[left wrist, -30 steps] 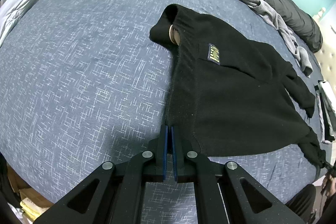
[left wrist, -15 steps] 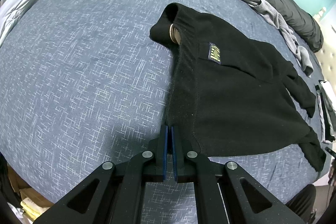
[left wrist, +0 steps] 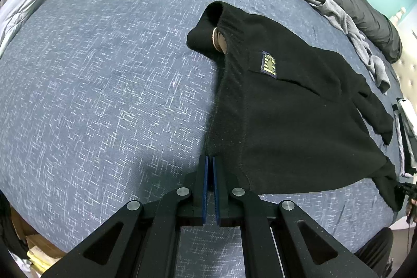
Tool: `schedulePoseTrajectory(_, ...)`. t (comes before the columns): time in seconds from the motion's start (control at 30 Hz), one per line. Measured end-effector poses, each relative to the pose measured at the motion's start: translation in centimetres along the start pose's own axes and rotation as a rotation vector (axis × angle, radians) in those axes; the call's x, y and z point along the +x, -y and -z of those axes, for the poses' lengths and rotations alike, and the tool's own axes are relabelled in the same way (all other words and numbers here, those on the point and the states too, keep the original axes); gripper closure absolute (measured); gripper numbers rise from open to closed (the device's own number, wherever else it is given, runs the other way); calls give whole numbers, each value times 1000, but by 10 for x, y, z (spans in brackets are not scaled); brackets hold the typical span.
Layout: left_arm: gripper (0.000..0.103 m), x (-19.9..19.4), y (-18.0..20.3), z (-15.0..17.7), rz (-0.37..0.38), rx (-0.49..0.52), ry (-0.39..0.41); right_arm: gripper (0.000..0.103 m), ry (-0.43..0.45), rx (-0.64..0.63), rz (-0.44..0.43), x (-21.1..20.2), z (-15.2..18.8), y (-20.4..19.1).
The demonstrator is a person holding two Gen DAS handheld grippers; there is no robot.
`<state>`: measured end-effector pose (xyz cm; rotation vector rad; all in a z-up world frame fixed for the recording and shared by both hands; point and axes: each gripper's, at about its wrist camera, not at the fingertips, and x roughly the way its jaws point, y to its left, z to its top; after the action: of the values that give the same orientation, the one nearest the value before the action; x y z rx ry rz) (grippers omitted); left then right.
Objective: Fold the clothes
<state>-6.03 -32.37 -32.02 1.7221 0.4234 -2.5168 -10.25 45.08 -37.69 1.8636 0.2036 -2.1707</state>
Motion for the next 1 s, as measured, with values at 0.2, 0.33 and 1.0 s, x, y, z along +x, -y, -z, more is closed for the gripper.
schedulePoseTrajectory(0.2, 99, -2, 1, -5, -4, 5, 6, 100, 70, -38, 55, -28, -3, -1)
schedulePoseTrajectory(0.33, 99, -7, 3, -9, -5, 7, 16, 100, 162, -28, 92, -63, -17, 4)
schedulePoseTrajectory(1.0, 99, -13, 1, -7, -1, 0, 30, 100, 272, -158, 304, -76, -21, -15)
